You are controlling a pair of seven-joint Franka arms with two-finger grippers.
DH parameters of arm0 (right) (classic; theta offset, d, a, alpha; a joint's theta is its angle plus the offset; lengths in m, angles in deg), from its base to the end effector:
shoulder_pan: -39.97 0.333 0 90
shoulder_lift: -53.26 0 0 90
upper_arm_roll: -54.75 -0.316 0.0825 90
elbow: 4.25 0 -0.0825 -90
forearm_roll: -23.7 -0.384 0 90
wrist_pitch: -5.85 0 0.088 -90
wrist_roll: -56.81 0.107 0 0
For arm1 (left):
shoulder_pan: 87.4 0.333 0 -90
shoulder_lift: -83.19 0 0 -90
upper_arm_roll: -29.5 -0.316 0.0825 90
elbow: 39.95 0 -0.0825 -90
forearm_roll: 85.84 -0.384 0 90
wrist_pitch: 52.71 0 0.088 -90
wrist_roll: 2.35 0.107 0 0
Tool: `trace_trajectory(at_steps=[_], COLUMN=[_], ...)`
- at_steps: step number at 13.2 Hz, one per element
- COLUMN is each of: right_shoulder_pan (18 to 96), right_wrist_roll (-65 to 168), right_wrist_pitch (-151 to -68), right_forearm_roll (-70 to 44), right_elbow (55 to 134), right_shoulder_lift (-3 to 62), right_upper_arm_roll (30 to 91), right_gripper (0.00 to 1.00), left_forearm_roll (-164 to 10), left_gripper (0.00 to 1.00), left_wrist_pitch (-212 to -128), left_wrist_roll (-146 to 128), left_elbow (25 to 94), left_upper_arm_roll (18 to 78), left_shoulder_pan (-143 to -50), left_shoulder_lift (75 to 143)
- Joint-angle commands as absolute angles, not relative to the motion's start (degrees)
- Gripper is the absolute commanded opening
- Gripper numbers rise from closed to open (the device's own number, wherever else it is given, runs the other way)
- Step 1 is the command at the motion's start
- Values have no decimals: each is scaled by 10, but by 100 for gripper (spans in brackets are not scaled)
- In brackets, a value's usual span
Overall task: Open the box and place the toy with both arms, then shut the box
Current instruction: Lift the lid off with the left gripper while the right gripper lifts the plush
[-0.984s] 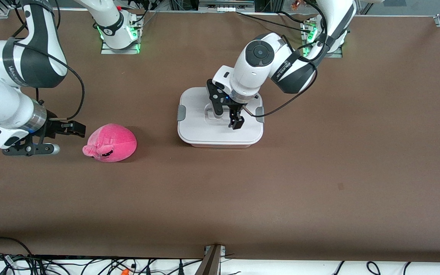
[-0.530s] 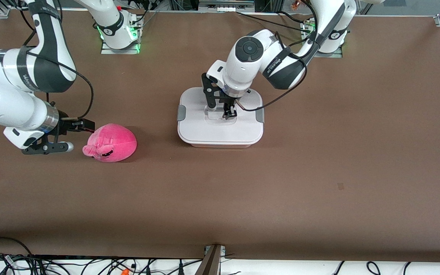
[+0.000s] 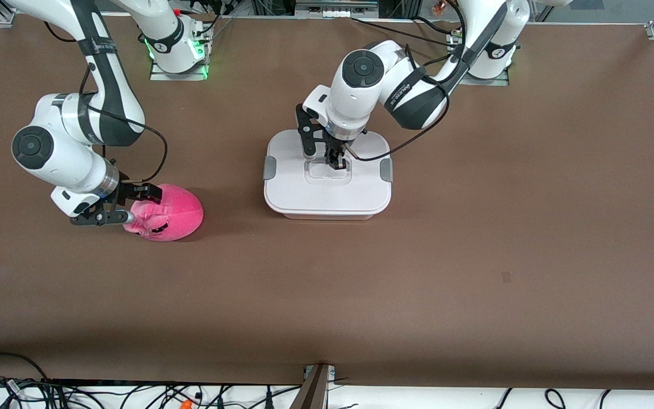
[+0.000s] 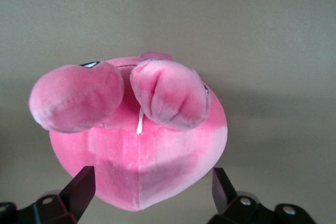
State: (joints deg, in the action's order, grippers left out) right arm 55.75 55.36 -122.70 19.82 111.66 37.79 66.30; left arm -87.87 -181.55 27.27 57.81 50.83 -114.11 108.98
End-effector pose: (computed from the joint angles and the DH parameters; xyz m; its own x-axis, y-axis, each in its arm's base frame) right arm 0.5872 0.0487 0.3154 0.9972 0.0616 -0.0430 0.0617 -0.9981 0.0013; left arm 0.4714 -0.4824 0.3576 0.2372 -0.9567 0.1686 -0.9714 -0.2317 0.0519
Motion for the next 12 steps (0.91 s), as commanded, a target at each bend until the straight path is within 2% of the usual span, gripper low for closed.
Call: trace_trajectory(at_steps=[1, 4, 7, 8, 9, 12], right_shoulder_pan=[557, 557, 557, 557, 557, 556], right_wrist_roll=[541, 541, 539, 539, 538, 517], right_wrist_pitch=[-1246, -1259, -1276, -1289, -1305, -1307], right_forearm_roll=[185, 184, 176, 176, 176, 176], right_elbow=[1127, 1127, 1130, 1140, 1153, 1154], right_shoulder_lift=[382, 372, 363, 362, 363, 362], right_upper_arm_roll=[662, 661, 654, 654, 654, 654], right_gripper=[94, 90, 89, 85, 70, 6], left_forearm_roll=[-897, -897, -889, -888, -882, -842], left_gripper=[0, 0, 0, 0, 0, 0], left_wrist_pitch=[-1811, -1796, -1713, -1689, -1666, -1603], left_wrist_roll=[259, 260, 259, 260, 262, 266], left_elbow=[587, 585, 579, 578, 576, 565], left_upper_arm_roll=[509, 509, 509, 509, 509, 509], left_shoulder_pan=[-1142, -1137, -1131, -1130, -1123, -1091], left_shoulder_lift=[1080, 1069, 1023, 1006, 994, 966])
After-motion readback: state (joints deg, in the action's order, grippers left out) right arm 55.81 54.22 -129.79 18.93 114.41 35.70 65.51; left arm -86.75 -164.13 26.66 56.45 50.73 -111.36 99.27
